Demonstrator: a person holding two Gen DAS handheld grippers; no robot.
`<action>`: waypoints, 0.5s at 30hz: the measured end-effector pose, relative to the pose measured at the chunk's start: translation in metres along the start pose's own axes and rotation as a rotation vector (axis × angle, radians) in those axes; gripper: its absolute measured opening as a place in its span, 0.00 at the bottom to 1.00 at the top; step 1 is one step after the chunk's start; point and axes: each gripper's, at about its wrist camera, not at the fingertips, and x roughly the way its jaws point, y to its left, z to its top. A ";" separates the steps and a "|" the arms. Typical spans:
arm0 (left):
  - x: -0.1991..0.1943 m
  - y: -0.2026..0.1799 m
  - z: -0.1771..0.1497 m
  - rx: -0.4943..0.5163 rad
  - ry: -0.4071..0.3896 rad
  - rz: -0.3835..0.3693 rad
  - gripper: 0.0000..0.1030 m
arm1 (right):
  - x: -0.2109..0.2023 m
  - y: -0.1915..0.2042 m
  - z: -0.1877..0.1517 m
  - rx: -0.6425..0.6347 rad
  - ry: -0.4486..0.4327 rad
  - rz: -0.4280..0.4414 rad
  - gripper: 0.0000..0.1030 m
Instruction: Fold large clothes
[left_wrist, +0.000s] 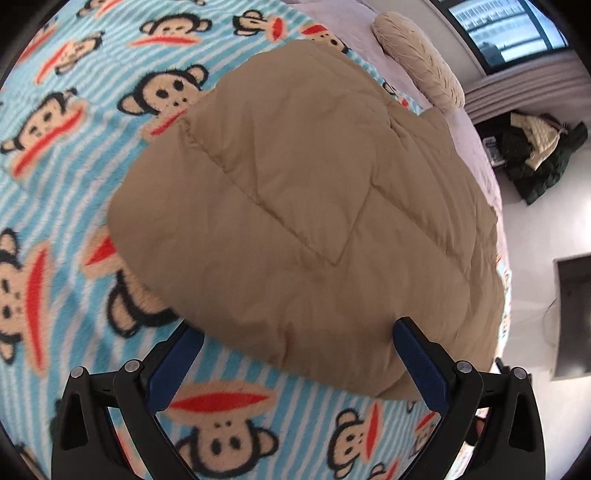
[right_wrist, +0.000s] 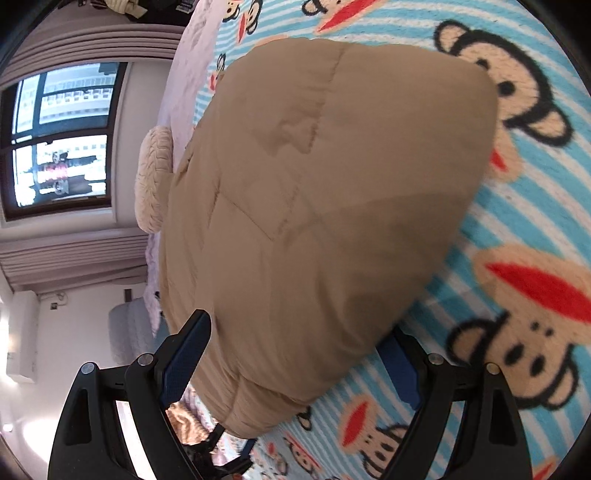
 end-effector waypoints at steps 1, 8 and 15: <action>0.002 0.001 0.002 -0.008 -0.001 -0.011 1.00 | 0.004 0.001 0.003 0.007 0.016 0.040 1.00; 0.020 0.006 0.023 -0.066 -0.029 -0.059 1.00 | 0.029 0.010 0.018 -0.003 0.076 0.052 1.00; 0.037 0.000 0.036 -0.076 -0.047 -0.050 0.89 | 0.044 0.009 0.022 0.010 0.092 0.032 1.00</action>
